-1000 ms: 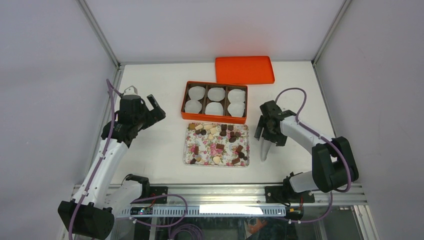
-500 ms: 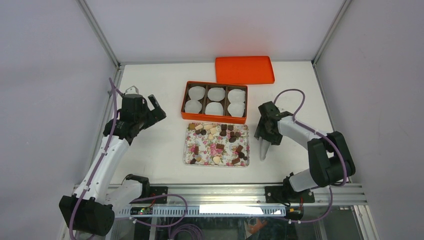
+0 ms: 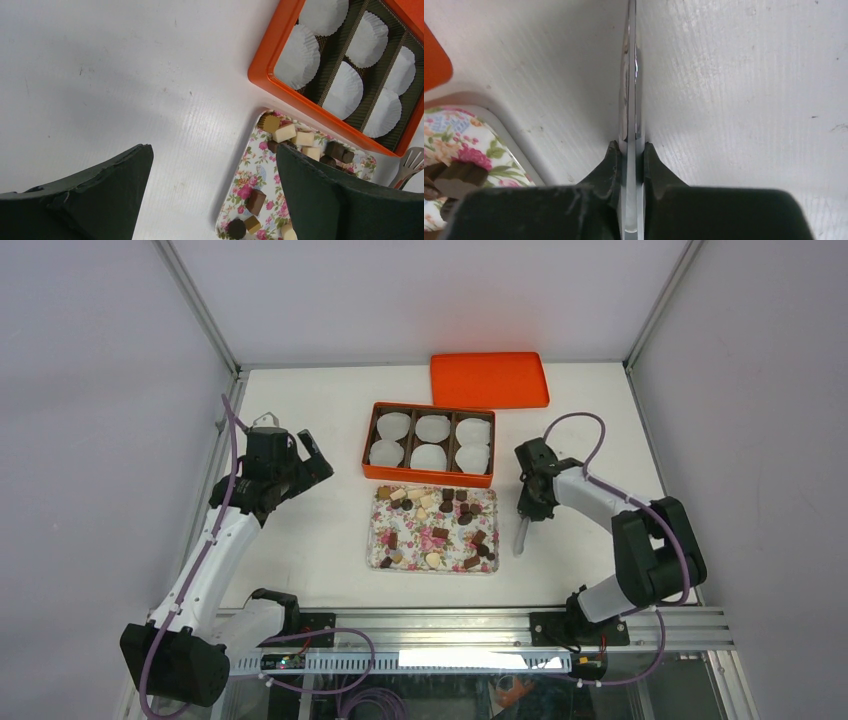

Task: Pack the chocolate

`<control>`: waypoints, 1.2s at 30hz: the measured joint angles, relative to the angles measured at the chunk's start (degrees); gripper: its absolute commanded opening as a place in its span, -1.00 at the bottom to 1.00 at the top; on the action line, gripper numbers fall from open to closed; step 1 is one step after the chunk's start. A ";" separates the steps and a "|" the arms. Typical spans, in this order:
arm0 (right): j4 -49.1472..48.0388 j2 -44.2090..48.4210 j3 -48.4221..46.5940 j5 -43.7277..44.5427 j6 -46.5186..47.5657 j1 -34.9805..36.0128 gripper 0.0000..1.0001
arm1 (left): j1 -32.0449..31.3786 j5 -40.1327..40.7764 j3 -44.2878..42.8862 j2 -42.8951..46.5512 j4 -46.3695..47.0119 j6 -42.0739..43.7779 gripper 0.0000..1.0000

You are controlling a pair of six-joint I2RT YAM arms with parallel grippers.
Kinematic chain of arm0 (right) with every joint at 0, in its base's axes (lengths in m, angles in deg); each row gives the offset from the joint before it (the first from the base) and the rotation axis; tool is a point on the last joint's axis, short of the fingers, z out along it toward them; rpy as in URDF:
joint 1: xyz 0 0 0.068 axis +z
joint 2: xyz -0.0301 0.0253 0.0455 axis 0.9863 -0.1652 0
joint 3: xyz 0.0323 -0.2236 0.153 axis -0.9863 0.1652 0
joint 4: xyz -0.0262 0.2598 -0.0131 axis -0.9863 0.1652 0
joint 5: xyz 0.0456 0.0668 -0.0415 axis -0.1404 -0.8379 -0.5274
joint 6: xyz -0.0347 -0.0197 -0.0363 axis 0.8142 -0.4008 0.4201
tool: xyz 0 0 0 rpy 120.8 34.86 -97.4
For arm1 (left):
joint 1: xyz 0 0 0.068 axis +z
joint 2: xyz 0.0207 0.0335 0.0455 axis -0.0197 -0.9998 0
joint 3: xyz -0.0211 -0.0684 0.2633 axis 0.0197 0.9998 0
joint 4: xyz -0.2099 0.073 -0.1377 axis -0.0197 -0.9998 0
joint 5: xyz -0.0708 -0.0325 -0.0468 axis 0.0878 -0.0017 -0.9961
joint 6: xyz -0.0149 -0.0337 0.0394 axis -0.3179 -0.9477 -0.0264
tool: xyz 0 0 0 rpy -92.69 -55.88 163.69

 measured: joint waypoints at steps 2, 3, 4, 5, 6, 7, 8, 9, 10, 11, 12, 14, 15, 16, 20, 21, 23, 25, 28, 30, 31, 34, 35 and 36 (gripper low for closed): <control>1.29 0.76 -0.09 -0.52 1.14 0.00 -1.00 | 0.00 0.20 -0.09 0.00 -0.11 0.00 0.98; 2.49 1.77 -0.20 -0.98 1.86 0.00 -1.00 | 0.00 0.44 -0.20 0.00 -0.17 0.00 0.98; 3.65 3.02 -0.44 -1.57 2.58 0.00 -1.00 | 0.00 0.68 -0.39 -0.04 -0.28 0.00 0.98; 5.03 4.63 -0.96 -2.25 3.26 0.00 -1.00 | 0.00 1.14 -0.66 -0.11 -0.44 -0.02 0.98; 6.38 6.32 -1.73 -3.13 3.96 0.00 -1.00 | 0.00 1.75 -1.05 -0.35 -0.63 0.00 0.98; 7.82 7.93 -2.80 -4.11 4.55 0.00 -1.00 | 0.00 2.05 -1.44 -0.59 -0.70 0.00 0.98; 9.29 9.51 -4.17 -5.35 5.14 0.04 -1.00 | 0.00 2.27 -2.01 -1.03 -0.92 0.02 0.98; 10.71 10.95 -5.70 -6.86 5.64 0.20 -1.00 | 0.00 2.54 -2.64 -1.55 -1.05 0.07 0.98; 12.15 12.24 -7.37 -8.59 6.10 0.42 -1.00 | 0.00 2.71 -3.19 -2.05 -1.11 0.11 0.98; 13.60 13.38 -9.01 -10.51 6.71 0.68 -1.00 | 0.00 2.89 -3.80 -2.64 -1.11 0.17 0.98; 15.21 14.21 -10.64 -12.39 7.26 1.64 -1.00 | 0.00 2.93 -4.26 -3.19 -1.11 0.20 0.98; 19.39 14.69 -14.14 -15.47 8.26 3.69 -1.00 | 0.00 3.08 -4.57 -3.76 -1.11 0.22 0.98; 22.10 14.60 -16.39 -17.07 8.76 5.49 -1.00 | 0.00 3.21 -4.59 -4.09 -1.14 0.22 0.98; 23.65 14.56 -17.62 -18.03 9.05 6.71 -1.00 | 0.00 3.26 -4.59 -4.22 -1.18 0.22 0.98; 31.69 14.32 -20.61 -20.98 10.12 12.55 -0.92 | 0.00 3.23 -4.59 -4.90 -1.42 0.26 0.98; 33.40 14.08 -20.70 -21.29 10.23 13.44 -0.90 | 0.00 3.19 -4.59 -4.98 -1.49 0.31 0.98; 38.05 12.83 -20.74 -21.16 10.51 15.63 -0.85 | 0.00 3.04 -4.59 -5.09 -1.53 0.50 0.98; 40.87 11.54 -20.72 -20.68 10.62 17.09 -0.77 | 0.00 2.91 -4.59 -5.11 -1.57 0.63 0.98; 42.88 10.05 -20.72 -19.91 11.02 18.45 -0.70 | 0.00 2.67 -4.59 -5.11 -1.57 0.68 0.98; 43.28 9.03 -20.74 -19.41 11.41 18.71 -0.67 | 0.00 2.03 -4.59 -5.11 -1.60 0.68 0.98; 43.54 8.26 -20.87 -19.04 11.63 18.78 -0.66 | 0.00 1.77 -4.59 -5.11 -1.60 0.68 0.98; 43.87 4.72 -21.46 -17.42 12.59 18.80 -0.60 | 0.00 1.38 -4.59 -5.11 -1.62 0.70 0.98; 43.80 3.45 -21.75 -16.74 13.03 18.80 -0.56 | 0.00 1.38 -4.59 -5.11 -1.60 0.70 0.98; 43.78 2.27 -22.14 -16.20 13.49 18.82 -0.54 | 0.00 1.38 -4.59 -5.11 -1.62 0.68 0.98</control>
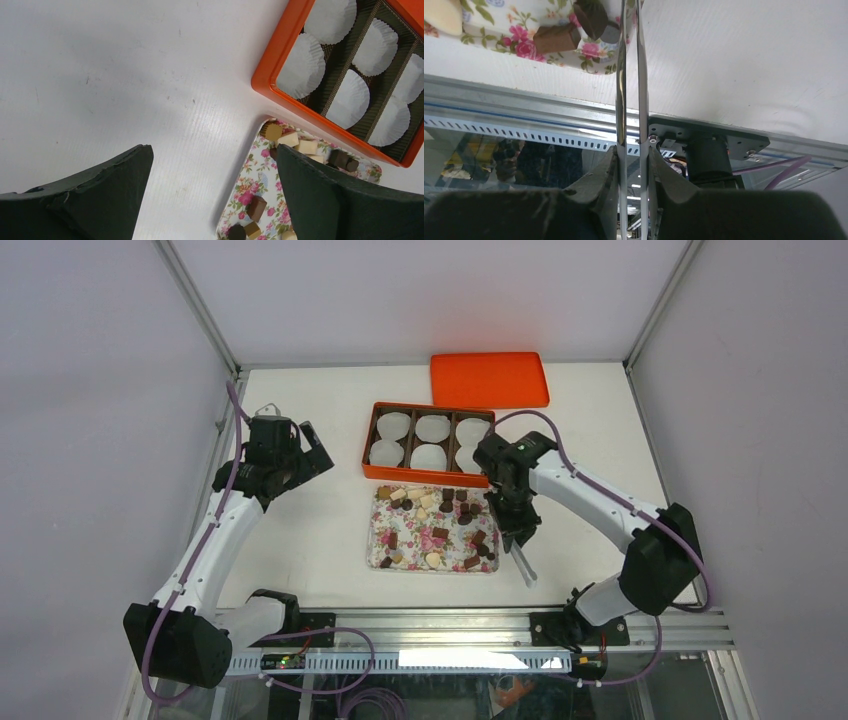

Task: Pack the chocolate

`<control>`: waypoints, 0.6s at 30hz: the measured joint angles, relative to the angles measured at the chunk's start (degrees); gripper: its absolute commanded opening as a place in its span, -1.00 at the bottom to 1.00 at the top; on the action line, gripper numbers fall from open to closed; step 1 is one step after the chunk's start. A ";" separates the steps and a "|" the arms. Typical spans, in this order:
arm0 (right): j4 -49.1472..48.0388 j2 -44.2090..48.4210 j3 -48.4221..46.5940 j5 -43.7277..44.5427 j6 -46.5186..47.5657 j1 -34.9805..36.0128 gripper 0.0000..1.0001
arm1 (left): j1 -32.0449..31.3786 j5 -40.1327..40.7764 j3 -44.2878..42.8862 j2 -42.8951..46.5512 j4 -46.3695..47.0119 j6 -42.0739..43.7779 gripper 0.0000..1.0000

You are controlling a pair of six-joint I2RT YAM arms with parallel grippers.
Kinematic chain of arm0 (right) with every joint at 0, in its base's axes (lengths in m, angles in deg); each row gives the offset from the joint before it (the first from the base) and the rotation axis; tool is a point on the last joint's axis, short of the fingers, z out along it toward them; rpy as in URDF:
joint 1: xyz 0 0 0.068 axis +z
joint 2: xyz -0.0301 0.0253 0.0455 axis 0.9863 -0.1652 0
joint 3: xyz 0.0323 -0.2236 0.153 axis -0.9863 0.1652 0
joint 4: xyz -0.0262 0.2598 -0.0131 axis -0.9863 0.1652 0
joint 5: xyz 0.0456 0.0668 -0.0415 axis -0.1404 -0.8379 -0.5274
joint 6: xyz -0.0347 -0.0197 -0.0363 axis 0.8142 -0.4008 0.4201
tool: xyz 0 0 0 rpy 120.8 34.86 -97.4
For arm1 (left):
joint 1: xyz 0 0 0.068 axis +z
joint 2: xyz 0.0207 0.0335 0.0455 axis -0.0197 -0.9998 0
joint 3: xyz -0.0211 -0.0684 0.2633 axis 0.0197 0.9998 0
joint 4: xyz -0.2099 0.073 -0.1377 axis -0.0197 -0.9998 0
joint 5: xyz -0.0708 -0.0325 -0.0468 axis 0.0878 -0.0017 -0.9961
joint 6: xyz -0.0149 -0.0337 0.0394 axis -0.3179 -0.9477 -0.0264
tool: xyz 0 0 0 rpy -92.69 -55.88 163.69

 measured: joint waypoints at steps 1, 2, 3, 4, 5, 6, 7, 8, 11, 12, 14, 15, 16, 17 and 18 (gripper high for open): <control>-0.11 -1.01 -0.42 0.50 0.44 0.00 -0.52 | 0.00 -0.02 0.00 0.00 0.00 0.02 0.98; -0.15 -1.66 -0.85 0.92 0.74 0.00 -0.51 | 0.00 -0.02 0.00 0.00 -0.02 0.02 0.98; -0.13 -2.40 -1.57 1.22 1.25 0.00 -0.49 | 0.00 -0.04 0.00 0.02 -0.02 0.04 0.98; -0.24 -3.15 -2.56 1.44 1.66 0.00 -0.47 | 0.00 -0.07 0.00 0.07 -0.04 0.07 0.98; -0.57 -3.63 -3.28 1.44 2.08 0.00 -0.45 | 0.00 -0.07 0.00 0.15 -0.04 0.11 0.98; -1.03 -4.02 -3.89 1.40 2.40 0.00 -0.43 | 0.00 -0.07 0.02 0.26 -0.07 0.15 0.98; -1.44 -4.24 -4.20 1.38 2.62 0.00 -0.41 | 0.00 -0.09 0.02 0.39 -0.07 0.17 0.98; -2.08 -4.50 -4.39 1.20 2.97 0.04 -0.41 | 0.00 -0.07 0.07 0.57 -0.07 0.20 0.98; -2.78 -5.55 -4.35 0.61 3.74 0.04 -0.33 | 0.00 -0.09 0.13 0.92 -0.07 0.22 0.98; -3.10 -6.05 -4.22 0.26 3.98 0.04 -0.30 | 0.00 -0.07 0.13 1.03 -0.07 0.22 0.98; -3.82 -7.06 -3.78 -0.46 4.37 0.07 -0.27 | 0.00 -0.07 0.22 1.25 -0.07 0.20 0.98; -4.11 -7.39 -3.52 -0.66 4.50 0.07 -0.24 | 0.00 -0.07 0.26 1.33 -0.09 0.20 0.98; -4.31 -7.74 -3.21 -0.79 4.59 0.07 -0.20 | 0.00 -0.07 0.26 1.38 -0.09 0.20 0.98; -4.39 -8.09 -2.93 -0.81 4.72 0.09 -0.17 | 0.00 -0.07 0.26 1.40 -0.09 0.20 0.98; -4.52 -8.24 -2.71 -0.85 4.79 0.09 -0.17 | 0.00 -0.07 0.26 1.42 -0.09 0.20 0.98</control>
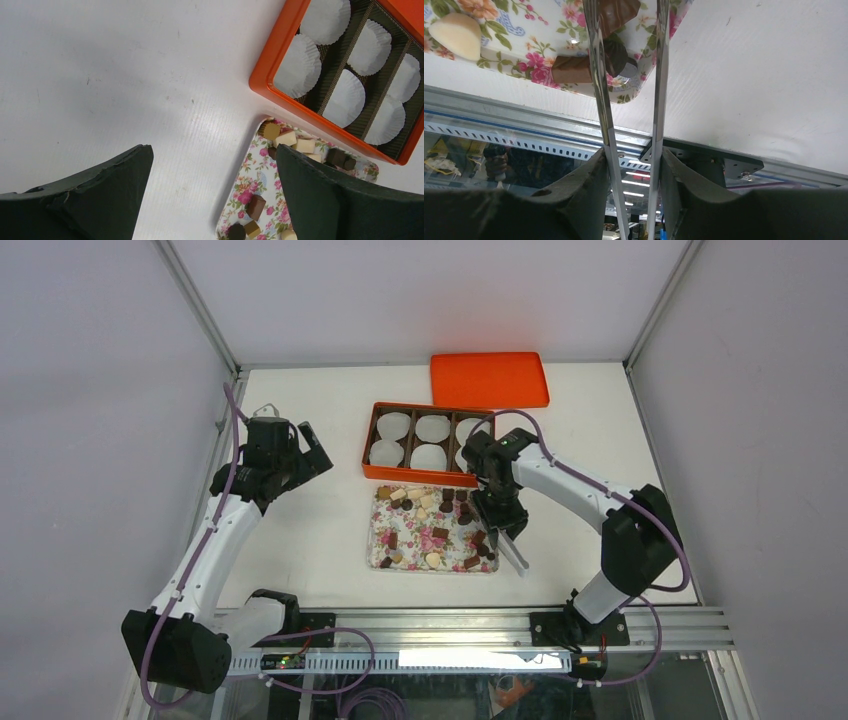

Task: Pack the chocolate

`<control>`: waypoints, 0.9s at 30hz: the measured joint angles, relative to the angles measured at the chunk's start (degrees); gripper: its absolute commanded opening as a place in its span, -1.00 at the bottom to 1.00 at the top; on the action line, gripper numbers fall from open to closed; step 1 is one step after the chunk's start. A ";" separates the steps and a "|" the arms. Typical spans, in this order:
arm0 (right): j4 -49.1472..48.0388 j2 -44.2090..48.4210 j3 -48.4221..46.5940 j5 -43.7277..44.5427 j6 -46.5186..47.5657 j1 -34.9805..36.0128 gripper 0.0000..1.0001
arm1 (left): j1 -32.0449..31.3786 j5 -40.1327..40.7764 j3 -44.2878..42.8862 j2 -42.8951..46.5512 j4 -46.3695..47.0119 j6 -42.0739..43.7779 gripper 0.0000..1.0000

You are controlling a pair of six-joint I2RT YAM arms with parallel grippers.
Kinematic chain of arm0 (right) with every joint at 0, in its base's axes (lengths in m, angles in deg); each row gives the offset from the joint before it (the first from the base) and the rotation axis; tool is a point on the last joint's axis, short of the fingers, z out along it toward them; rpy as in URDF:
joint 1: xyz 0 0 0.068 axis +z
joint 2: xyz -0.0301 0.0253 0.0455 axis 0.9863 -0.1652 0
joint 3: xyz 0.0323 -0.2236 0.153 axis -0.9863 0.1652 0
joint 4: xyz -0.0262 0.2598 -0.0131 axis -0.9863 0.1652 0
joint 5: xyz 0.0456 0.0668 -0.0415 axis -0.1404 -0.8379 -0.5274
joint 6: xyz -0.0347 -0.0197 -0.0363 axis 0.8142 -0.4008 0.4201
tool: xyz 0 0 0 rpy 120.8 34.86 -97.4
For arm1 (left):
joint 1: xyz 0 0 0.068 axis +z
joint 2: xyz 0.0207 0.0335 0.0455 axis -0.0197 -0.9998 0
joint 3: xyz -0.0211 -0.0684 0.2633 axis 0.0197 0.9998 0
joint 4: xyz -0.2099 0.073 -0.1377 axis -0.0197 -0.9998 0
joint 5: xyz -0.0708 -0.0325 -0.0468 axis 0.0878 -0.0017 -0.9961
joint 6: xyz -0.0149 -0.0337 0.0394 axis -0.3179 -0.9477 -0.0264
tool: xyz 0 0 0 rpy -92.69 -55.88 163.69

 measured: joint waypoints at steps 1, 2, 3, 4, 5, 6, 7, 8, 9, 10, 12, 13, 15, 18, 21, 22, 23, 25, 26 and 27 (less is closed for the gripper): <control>-0.17 -0.09 0.26 -0.02 0.20 0.00 -0.16 | 0.00 0.00 0.00 0.00 0.00 0.00 0.98; -0.20 -0.13 0.37 -0.02 0.26 0.00 -0.16 | 0.00 0.00 0.00 0.00 0.00 0.00 0.98; -0.24 -0.13 0.48 0.00 0.35 0.00 -0.16 | 0.00 0.00 0.00 0.00 0.00 0.00 0.98; -0.28 -0.15 0.50 0.04 0.37 0.00 -0.16 | 0.00 0.00 0.00 0.00 0.00 0.00 0.98; -0.42 -0.17 0.52 0.11 0.39 0.00 -0.16 | 0.00 0.00 0.00 0.00 0.00 0.00 0.98; -0.55 -0.20 0.52 0.17 0.42 0.00 -0.15 | 0.00 0.00 0.00 0.00 0.00 0.00 0.98; -0.66 -0.28 0.52 0.26 0.42 0.00 -0.15 | 0.00 0.00 0.00 0.00 0.00 -0.02 0.98; -0.76 -0.39 0.52 0.42 0.42 0.00 -0.15 | 0.00 -0.02 0.00 0.00 0.00 -0.02 0.98; -0.87 -0.57 0.52 0.68 0.44 0.00 -0.15 | 0.00 -0.02 0.00 0.00 0.00 -0.02 0.98; -0.98 -0.72 0.52 0.90 0.44 0.00 -0.15 | 0.00 -0.02 0.00 0.00 0.00 -0.02 0.98; -1.09 -1.20 0.55 1.68 0.48 0.00 -0.15 | 0.00 -0.02 0.02 0.00 0.00 -0.02 0.98; -1.18 -1.49 0.55 1.97 0.52 0.00 -0.15 | 0.00 -0.04 0.02 0.00 0.00 -0.02 0.98; -1.44 -1.97 0.55 2.36 0.59 0.00 -0.15 | 0.00 -0.04 0.02 0.00 0.00 -0.04 0.98; -1.95 -2.60 0.55 2.75 0.61 0.00 -0.15 | 0.00 -0.07 0.15 0.04 0.00 -0.04 0.98; -2.38 -2.89 0.61 2.99 0.61 0.00 -0.15 | 0.00 -0.04 0.46 0.17 0.00 -0.04 0.98; -2.51 -2.91 0.66 3.04 0.63 0.00 -0.15 | 0.00 -0.07 0.52 0.22 0.00 -0.04 0.98; -2.62 -2.91 0.76 3.13 0.68 0.00 -0.14 | 0.00 -0.04 0.57 0.24 -0.02 -0.04 0.98; -2.71 -2.99 0.92 3.15 0.76 0.00 -0.14 | 0.00 -0.13 0.61 0.26 0.00 -0.04 0.98; -2.86 -3.10 0.98 3.13 0.81 0.00 -0.14 | 0.00 -0.22 0.63 0.31 0.00 -0.04 0.98; -3.08 -3.21 1.09 3.13 0.83 0.00 -0.14 | 0.00 -0.44 0.68 0.35 0.00 -0.04 0.98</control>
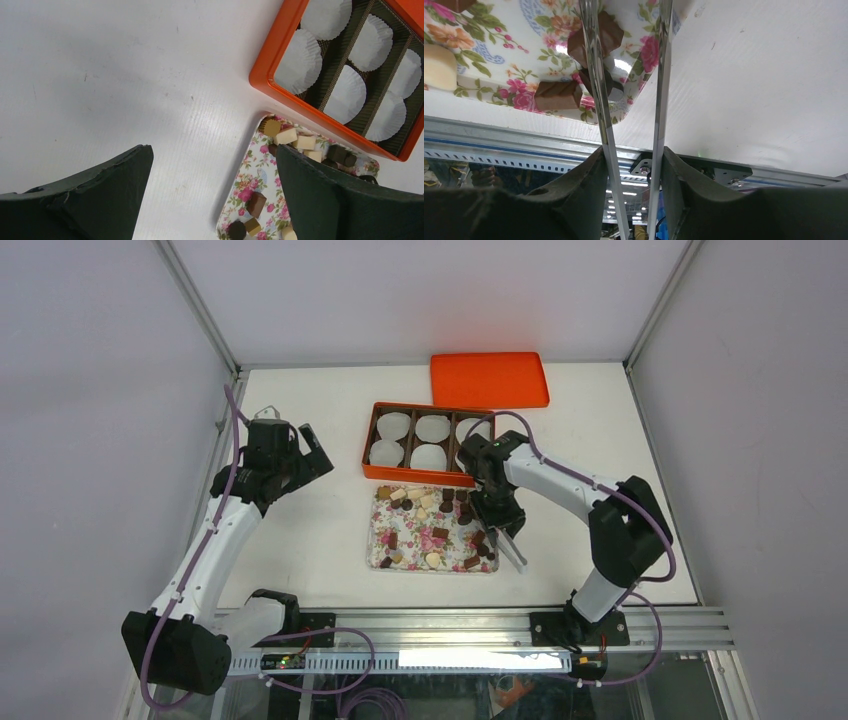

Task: Pack the chocolate

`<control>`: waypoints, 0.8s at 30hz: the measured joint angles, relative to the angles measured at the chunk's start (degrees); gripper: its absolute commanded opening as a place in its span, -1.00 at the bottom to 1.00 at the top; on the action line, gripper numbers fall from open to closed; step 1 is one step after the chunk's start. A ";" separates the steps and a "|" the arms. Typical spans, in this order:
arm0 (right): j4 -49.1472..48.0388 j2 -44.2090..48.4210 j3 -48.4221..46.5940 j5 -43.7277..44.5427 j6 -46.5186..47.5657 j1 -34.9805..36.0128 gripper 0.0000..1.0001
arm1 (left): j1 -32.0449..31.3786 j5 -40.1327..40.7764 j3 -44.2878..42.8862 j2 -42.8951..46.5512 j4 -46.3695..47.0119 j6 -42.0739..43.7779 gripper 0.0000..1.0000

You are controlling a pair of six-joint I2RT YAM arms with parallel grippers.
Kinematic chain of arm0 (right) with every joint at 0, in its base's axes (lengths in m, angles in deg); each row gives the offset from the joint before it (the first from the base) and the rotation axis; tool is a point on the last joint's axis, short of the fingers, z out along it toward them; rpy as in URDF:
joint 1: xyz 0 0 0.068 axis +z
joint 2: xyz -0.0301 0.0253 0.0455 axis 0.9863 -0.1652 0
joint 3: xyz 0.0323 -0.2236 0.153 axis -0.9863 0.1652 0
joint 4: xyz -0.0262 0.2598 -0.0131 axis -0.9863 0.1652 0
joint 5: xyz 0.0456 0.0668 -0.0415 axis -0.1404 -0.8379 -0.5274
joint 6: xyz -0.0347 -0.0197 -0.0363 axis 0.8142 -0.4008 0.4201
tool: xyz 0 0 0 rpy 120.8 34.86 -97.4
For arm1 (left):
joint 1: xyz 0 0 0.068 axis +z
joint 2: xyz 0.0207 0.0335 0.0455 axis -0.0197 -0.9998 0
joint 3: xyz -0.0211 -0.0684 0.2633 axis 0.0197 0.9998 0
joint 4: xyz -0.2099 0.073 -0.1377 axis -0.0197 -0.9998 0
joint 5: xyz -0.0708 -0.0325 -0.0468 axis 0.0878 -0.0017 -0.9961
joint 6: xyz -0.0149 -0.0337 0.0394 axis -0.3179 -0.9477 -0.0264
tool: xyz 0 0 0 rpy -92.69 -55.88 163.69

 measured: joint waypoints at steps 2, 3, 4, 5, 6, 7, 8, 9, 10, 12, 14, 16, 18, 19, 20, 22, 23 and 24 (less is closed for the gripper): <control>-0.39 -0.42 0.13 0.00 0.04 0.00 -0.14 | 0.00 -0.42 0.15 0.11 0.00 0.00 0.98; -0.63 -0.72 0.17 0.00 0.07 0.00 -0.13 | 0.00 -0.55 0.17 0.11 -0.02 -0.02 0.98; -0.85 -0.94 0.20 0.00 0.15 0.00 -0.13 | 0.00 -0.59 0.20 0.11 0.00 -0.02 0.98; -1.05 -1.22 0.20 0.00 0.24 0.00 -0.13 | 0.00 -0.61 0.22 0.11 0.00 -0.02 0.98; -1.29 -1.49 0.22 0.00 0.35 0.00 -0.13 | 0.00 -0.63 0.24 0.13 0.00 -0.02 0.98; -1.51 -1.70 0.22 0.00 0.44 0.00 -0.14 | 0.00 -0.68 0.24 0.13 0.00 -0.02 0.98; -1.75 -1.92 0.24 0.00 0.46 0.00 -0.19 | 0.00 -0.76 0.24 0.13 0.00 -0.04 0.98; -1.92 -2.08 0.26 0.00 0.50 0.00 -0.25 | 0.00 -0.85 0.24 0.13 0.00 -0.07 0.98; -2.03 -2.25 0.26 0.00 0.61 0.00 -0.31 | 0.00 -0.90 0.24 0.13 0.00 -0.17 0.98; -2.19 -2.29 0.31 -0.02 0.83 0.00 -0.47 | 0.00 -0.94 0.24 0.13 0.00 -0.28 0.98; -2.25 -2.27 0.31 -0.22 0.74 0.00 -0.68 | 0.00 -0.96 0.26 0.13 0.00 -0.42 0.98; -2.29 -2.25 0.31 -0.57 0.81 0.00 -0.72 | 0.00 -0.94 0.26 0.13 -0.02 -0.48 0.98; -2.25 -2.12 0.31 -0.83 0.79 0.00 -0.72 | 0.00 -0.94 0.26 0.13 0.00 -0.61 0.98; -2.23 -1.99 0.31 -0.92 0.76 0.00 -0.73 | 0.00 -0.94 0.26 0.13 0.00 -0.63 0.98; -2.16 -1.77 0.31 -1.05 0.74 0.00 -0.73 | 0.00 -0.94 0.26 0.13 0.00 -0.63 0.98; -1.90 -1.05 0.31 -1.29 0.63 0.00 -0.73 | 0.00 -0.94 0.26 0.13 0.00 -0.63 0.98; -1.73 -0.66 0.28 -1.31 0.59 0.00 -0.73 | 0.00 -0.94 0.26 0.13 0.00 -0.63 0.98; -1.31 -0.22 0.09 -1.29 0.55 0.00 -0.73 | 0.00 -0.94 0.26 0.11 0.00 -0.63 0.98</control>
